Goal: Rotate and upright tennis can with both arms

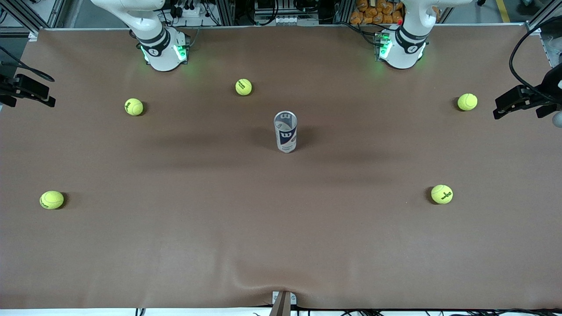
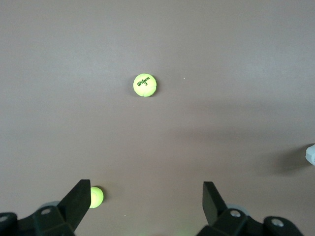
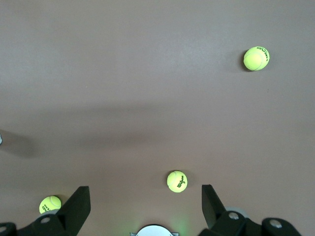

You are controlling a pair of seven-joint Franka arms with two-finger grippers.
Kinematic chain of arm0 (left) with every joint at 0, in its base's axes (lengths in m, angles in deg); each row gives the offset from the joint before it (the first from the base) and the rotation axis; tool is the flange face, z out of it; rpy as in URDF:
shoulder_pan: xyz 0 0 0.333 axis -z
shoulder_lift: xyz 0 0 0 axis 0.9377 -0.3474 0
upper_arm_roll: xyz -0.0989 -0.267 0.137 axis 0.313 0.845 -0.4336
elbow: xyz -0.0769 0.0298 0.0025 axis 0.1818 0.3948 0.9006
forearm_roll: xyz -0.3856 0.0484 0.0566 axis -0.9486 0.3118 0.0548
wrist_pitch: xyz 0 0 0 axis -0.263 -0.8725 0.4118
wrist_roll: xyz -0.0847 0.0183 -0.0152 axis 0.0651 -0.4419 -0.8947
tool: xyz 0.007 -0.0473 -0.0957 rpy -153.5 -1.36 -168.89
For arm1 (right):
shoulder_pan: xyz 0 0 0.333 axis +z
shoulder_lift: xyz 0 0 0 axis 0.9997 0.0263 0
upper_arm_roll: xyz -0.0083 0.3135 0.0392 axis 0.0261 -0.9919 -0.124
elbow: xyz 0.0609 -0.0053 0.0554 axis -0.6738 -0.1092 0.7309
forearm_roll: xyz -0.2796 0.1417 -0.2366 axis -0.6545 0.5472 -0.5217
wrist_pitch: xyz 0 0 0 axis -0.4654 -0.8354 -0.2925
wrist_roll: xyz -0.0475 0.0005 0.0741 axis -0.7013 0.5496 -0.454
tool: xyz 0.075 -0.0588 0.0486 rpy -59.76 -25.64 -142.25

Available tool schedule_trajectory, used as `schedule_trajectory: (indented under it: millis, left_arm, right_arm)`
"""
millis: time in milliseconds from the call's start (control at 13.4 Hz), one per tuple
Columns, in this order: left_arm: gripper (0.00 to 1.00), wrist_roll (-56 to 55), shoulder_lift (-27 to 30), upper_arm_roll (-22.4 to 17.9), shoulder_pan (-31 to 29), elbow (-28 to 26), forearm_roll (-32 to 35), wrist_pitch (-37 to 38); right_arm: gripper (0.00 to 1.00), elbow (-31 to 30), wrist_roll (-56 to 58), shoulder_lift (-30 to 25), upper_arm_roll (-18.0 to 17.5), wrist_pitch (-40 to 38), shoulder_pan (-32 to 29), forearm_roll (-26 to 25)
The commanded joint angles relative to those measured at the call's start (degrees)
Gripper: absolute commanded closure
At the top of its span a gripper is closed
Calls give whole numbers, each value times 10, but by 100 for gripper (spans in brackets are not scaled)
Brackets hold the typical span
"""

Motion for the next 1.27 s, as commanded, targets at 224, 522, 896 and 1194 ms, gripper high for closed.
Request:
schedule_trajectory:
  millis: [224, 522, 896, 1194]
  left_arm:
    - [0, 8, 0, -5, 2, -3, -9, -8]
    - [0, -1, -1, -4, 2, -3, -9, -7]
    - [0, 2, -1, -4, 2, -4, -9, -6]
    - [0, 6, -2, -3, 3, -3, -9, -6]
  right_arm:
    - [0, -9, -6, -7, -3, -1, -3, -3]
    - [0, -9, -5, -6, -3, 0, -3, -3]
    - [0, -8, -1, -5, -3, 5, -8, -3]
    - [0, -7, -1, -5, -2, 5, -7, -3]
